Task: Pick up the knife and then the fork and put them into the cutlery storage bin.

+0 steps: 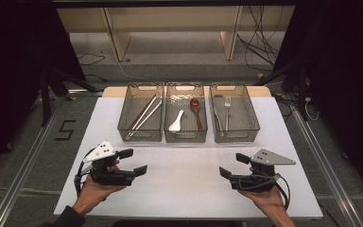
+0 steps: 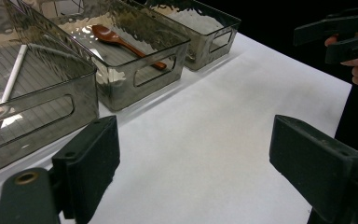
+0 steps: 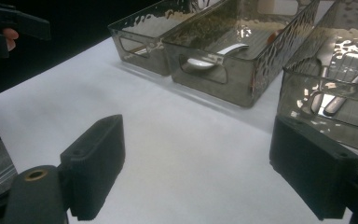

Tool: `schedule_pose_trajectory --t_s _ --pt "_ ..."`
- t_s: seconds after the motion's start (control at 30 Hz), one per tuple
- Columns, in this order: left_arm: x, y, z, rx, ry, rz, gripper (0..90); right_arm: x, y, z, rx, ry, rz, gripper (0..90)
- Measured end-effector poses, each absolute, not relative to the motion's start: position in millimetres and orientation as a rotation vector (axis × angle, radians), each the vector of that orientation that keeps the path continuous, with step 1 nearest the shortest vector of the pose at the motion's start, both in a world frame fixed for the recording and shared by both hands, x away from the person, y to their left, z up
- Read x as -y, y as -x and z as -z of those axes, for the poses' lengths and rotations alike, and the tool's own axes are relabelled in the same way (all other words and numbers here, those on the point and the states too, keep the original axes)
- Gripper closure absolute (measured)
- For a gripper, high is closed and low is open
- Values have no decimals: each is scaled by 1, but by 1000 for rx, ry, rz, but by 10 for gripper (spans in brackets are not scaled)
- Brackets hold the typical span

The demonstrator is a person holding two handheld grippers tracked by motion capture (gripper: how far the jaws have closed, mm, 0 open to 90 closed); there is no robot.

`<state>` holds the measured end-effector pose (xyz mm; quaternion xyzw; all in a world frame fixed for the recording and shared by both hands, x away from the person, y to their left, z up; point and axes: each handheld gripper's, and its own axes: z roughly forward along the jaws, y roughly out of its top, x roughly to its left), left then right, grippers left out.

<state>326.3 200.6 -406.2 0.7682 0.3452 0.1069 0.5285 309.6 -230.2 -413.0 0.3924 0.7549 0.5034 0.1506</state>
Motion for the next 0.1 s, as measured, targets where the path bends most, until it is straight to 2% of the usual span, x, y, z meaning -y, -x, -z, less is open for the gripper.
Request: schedule_pose_trajectory --t_s 0.1 --pt "-201 -326 406 -827 -1834 -254 157 230 -310 413 -2170 -1127 -1444 190"
